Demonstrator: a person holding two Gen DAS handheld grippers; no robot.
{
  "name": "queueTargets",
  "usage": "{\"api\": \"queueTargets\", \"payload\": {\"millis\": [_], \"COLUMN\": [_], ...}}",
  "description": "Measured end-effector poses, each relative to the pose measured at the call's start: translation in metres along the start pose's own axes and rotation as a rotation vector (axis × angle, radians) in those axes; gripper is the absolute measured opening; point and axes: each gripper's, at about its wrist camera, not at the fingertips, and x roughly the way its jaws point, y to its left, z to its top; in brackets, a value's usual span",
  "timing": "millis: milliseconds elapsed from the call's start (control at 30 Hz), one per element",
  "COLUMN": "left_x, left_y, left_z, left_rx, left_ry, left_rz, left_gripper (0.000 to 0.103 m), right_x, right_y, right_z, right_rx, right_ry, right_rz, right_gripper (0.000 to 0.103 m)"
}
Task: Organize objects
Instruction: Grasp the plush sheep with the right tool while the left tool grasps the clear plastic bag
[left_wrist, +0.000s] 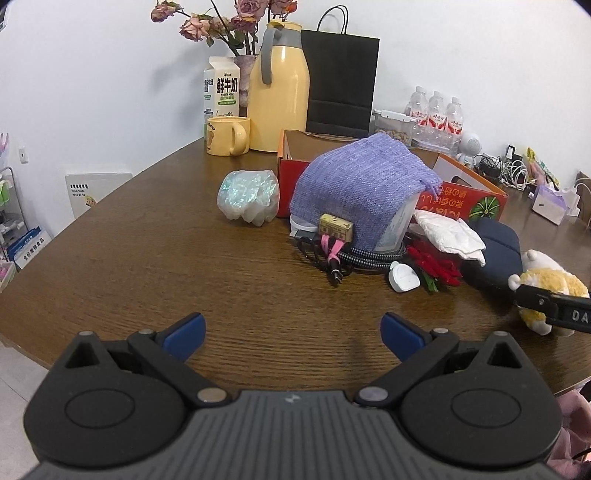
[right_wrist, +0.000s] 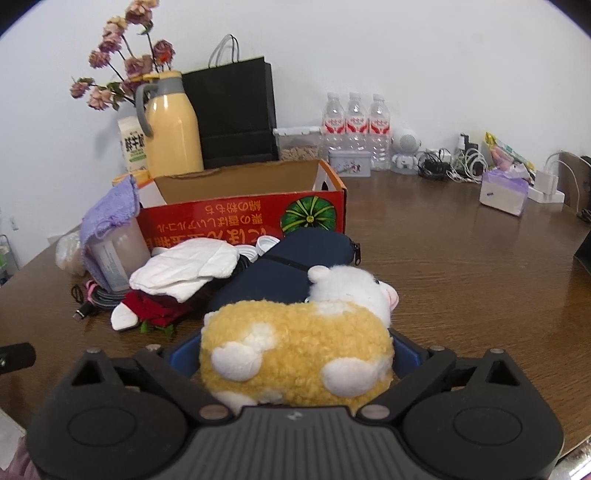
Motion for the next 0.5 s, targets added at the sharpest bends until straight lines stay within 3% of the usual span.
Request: {"api": "queueTargets", "payload": {"millis": [500], "left_x": [0.017], "left_y": [0.019], "left_z": [0.039], "left_rx": [-0.026], "left_ry": [-0.080], "left_rz": [0.107], "left_gripper": [0.103], "right_x": [-0.022], "right_y": [-0.012], "right_z": [0.007], "right_rx": [-0.075], "right_ry": [-0.139], "right_rz": [0.053], "right_gripper": [0.095]}}
